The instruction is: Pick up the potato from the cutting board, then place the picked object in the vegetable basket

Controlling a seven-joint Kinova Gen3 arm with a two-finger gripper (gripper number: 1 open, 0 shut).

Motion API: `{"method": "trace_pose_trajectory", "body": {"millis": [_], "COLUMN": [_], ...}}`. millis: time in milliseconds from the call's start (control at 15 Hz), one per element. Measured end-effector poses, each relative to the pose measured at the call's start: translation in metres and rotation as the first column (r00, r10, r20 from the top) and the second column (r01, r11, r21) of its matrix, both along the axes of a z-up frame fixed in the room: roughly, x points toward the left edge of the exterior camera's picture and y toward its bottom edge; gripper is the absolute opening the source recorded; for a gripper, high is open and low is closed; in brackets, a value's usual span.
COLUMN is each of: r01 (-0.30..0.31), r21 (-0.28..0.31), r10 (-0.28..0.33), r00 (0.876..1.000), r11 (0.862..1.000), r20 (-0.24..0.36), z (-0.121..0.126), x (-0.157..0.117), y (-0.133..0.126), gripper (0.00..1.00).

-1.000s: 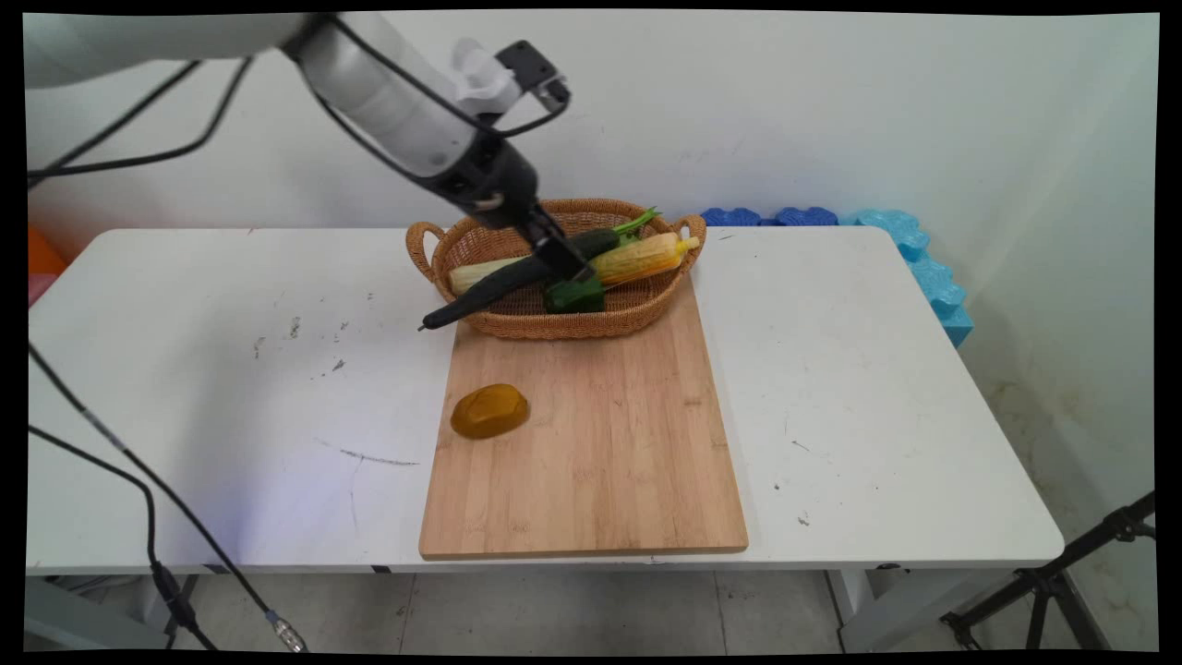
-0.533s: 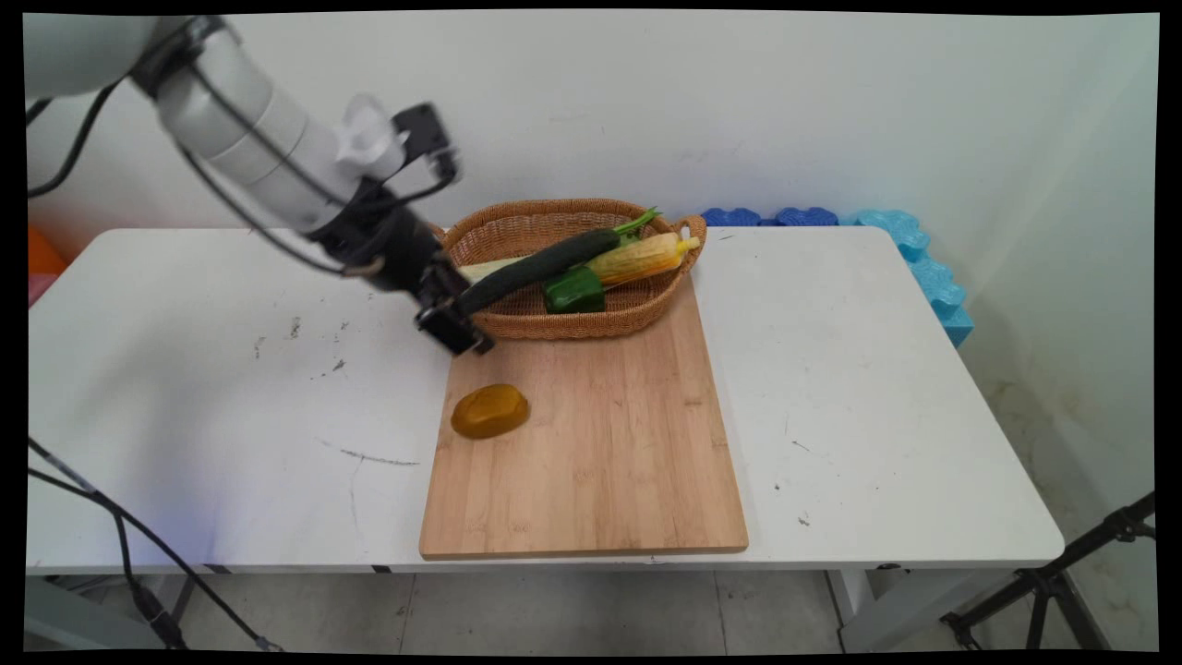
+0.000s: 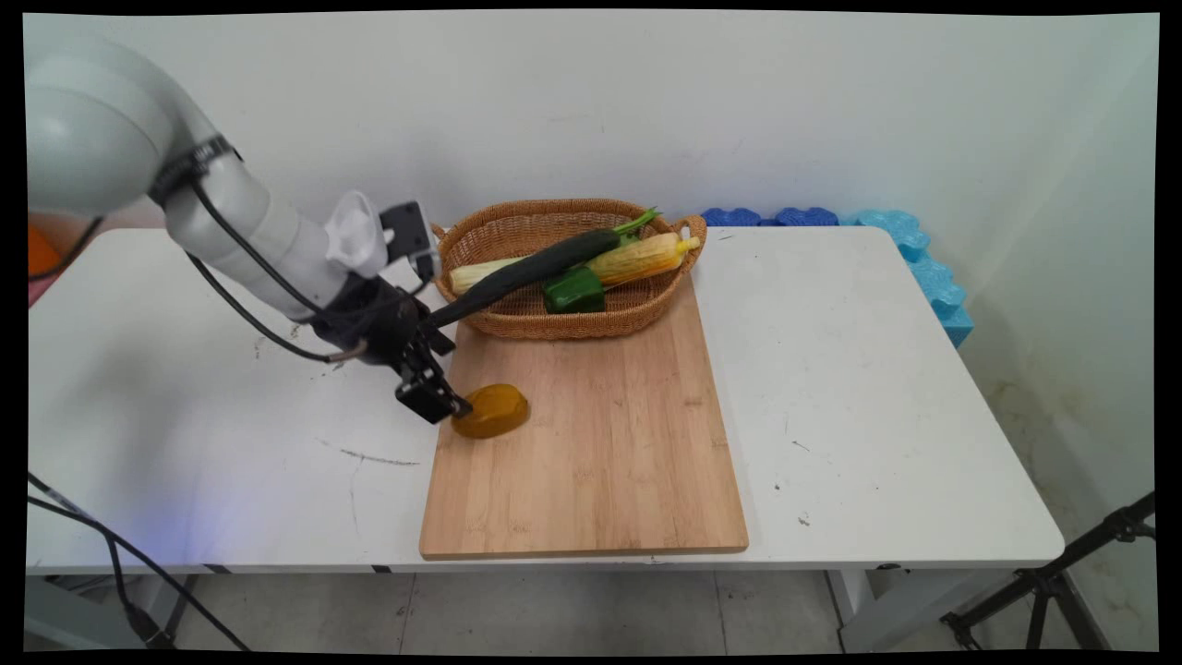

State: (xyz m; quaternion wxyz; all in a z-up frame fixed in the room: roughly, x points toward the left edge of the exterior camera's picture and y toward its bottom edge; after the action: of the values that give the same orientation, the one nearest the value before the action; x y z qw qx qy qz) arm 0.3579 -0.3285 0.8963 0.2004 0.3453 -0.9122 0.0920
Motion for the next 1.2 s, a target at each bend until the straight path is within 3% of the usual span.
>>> {"method": "trace_pose_trajectory", "body": {"millis": [333,733,800,1000,1200], "r01": [0.024,0.041,0.044,0.068,0.109], "r21": [-0.018,-0.035,-0.038,-0.05,-0.066], "r10": [-0.024,-0.043,-0.045,-0.07,-0.114], "r00": [0.999,0.998,0.998,0.996,0.991], "r11": [1.0,0.999,0.998,0.996,0.992], "r20": [-0.023,-0.037,-0.04,-0.057,-0.076], "z": [-0.033,-0.054,-0.056,-0.055,-0.038], "x": [-0.011,-0.016,-0.016,-0.019,-0.022], "y": [-0.006,-0.007,-0.007,-0.003,0.006], "gripper": [1.0,1.0,0.0,0.0,0.0]}}
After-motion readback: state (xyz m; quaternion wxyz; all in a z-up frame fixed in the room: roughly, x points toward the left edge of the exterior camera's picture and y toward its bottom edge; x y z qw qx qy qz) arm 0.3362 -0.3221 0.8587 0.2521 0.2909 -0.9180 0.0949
